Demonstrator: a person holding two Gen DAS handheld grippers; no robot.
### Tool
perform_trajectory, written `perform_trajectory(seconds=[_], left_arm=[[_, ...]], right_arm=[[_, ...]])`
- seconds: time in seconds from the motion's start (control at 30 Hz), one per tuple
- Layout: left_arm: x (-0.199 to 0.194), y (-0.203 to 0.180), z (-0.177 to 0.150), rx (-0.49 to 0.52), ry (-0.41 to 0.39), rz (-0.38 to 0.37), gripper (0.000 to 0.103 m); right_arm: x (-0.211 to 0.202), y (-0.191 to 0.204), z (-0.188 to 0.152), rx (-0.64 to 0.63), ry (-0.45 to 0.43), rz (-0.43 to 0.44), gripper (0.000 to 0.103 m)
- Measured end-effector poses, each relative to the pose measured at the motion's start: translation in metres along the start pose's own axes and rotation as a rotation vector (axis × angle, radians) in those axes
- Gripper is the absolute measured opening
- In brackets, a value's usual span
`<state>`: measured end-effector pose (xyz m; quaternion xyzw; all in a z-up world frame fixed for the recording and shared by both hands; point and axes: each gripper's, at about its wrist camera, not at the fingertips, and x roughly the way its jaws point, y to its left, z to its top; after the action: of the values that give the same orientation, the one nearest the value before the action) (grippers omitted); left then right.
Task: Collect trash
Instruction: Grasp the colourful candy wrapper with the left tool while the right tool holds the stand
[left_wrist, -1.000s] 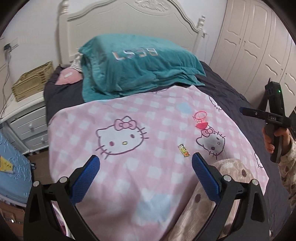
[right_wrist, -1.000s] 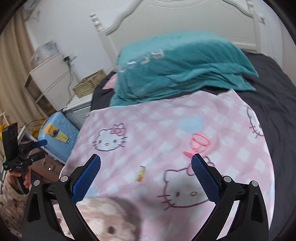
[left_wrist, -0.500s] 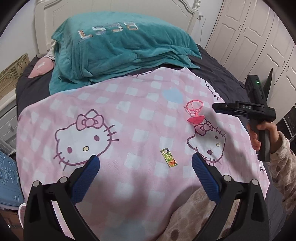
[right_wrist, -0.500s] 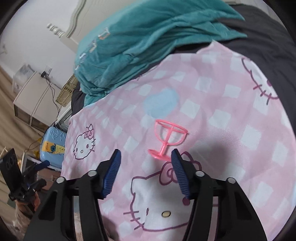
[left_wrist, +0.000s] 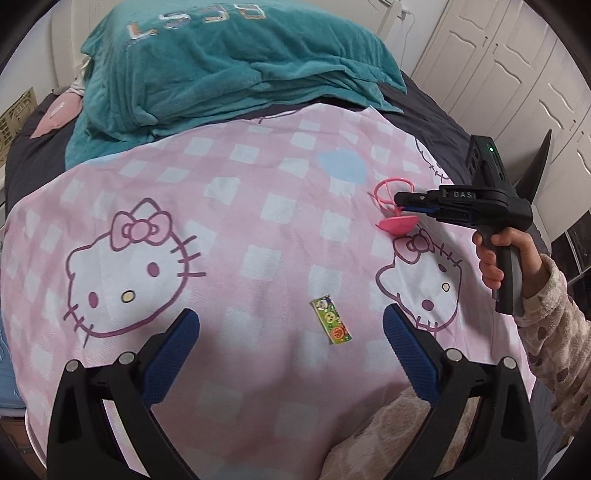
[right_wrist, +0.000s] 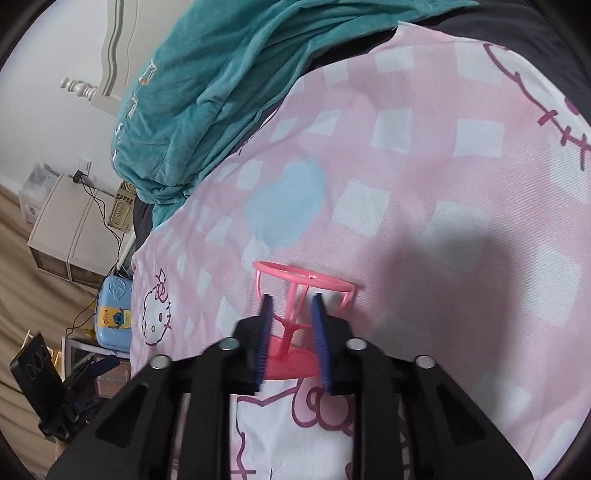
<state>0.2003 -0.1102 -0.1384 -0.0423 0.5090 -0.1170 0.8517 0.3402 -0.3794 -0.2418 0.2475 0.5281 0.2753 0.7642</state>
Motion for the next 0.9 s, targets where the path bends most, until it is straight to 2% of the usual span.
perform_trajectory(seconds=[0.03,0.2,0.4,0.5,0.6,0.7,0.77,0.8,0.83,0.9], left_arm=[[0.003,-0.002,0.000,0.006,0.004,-0.003,0.098],[0.021,-0.016,0.004,0.035,0.033,-0.053,0.098],[0.047,-0.037,0.005,0.082,0.096,-0.063,0.098],[0.057,-0.045,0.009,0.162,0.105,-0.097,0.091],[0.060,-0.048,0.016,0.303,0.096,-0.162,0.091],[0.068,-0.048,0.023,0.442,0.143,-0.144,0.091],[0.074,-0.046,0.028,0.519,0.187,-0.164,0.091],[0.077,-0.045,0.030,0.537,0.201,-0.182,0.088],[0.080,-0.045,0.032,0.546,0.218,-0.197,0.078],[0.088,-0.043,0.032,0.562,0.259,-0.226,0.064]], right_arm=[[-0.001,0.001,-0.001,-0.006,-0.010,0.003,0.003],[-0.015,0.013,-0.006,-0.076,-0.057,-0.028,0.003],[-0.048,0.021,-0.021,-0.134,-0.101,-0.043,0.003],[-0.065,0.022,-0.032,-0.137,-0.109,-0.026,0.003],[-0.081,0.024,-0.044,-0.150,-0.110,-0.024,0.003],[-0.087,0.024,-0.052,-0.163,-0.083,-0.007,0.003],[-0.087,0.024,-0.056,-0.179,-0.070,-0.026,0.003],[-0.086,0.024,-0.057,-0.179,-0.063,-0.026,0.003],[-0.086,0.023,-0.058,-0.174,-0.061,-0.026,0.003],[-0.086,0.022,-0.060,-0.158,-0.057,-0.023,0.003]])
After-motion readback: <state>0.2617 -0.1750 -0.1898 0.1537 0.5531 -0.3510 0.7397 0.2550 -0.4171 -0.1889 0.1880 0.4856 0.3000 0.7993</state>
